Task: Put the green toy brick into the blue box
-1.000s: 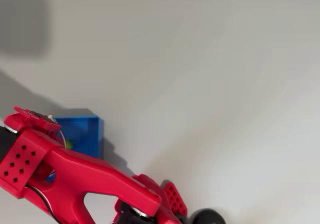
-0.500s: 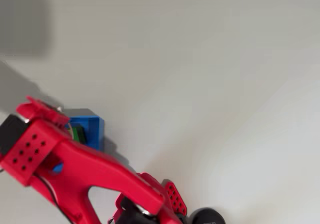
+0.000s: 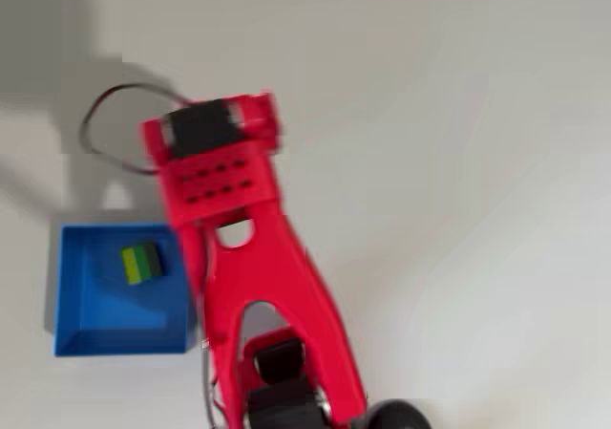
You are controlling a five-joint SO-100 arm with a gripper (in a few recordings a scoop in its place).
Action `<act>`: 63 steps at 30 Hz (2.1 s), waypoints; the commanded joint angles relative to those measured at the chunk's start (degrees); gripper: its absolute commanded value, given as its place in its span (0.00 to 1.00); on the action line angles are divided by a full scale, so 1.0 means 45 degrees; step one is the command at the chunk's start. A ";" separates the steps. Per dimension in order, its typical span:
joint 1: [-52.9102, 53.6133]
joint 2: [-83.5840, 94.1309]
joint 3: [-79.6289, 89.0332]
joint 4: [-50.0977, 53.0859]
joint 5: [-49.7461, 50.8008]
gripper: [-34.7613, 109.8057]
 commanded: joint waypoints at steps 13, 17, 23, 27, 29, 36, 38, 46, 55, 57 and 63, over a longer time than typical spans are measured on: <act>0.1855 0.7598 0.4219 -0.1797 -0.0762 0.24; 0.2070 1.0156 0.6934 -0.2344 -0.1035 0.24; 0.2305 1.3848 1.0898 -0.3145 -0.1367 0.24; 0.2383 1.5664 1.3164 -0.3672 -0.1641 0.24; 0.2383 1.6348 1.4063 -0.4043 -0.1719 0.24; 0.2422 1.7617 1.6504 -0.5293 -0.2148 0.24; 0.2480 1.7617 1.6895 -0.5645 -0.2227 0.24; 0.2520 1.7637 1.6895 -0.5625 -0.2090 0.24; 0.2539 1.7637 1.6895 -0.5625 -0.2031 0.24; 0.2539 1.7637 1.6895 -0.5625 -0.2031 0.24; 0.2539 1.7637 1.6895 -0.5625 -0.2031 0.24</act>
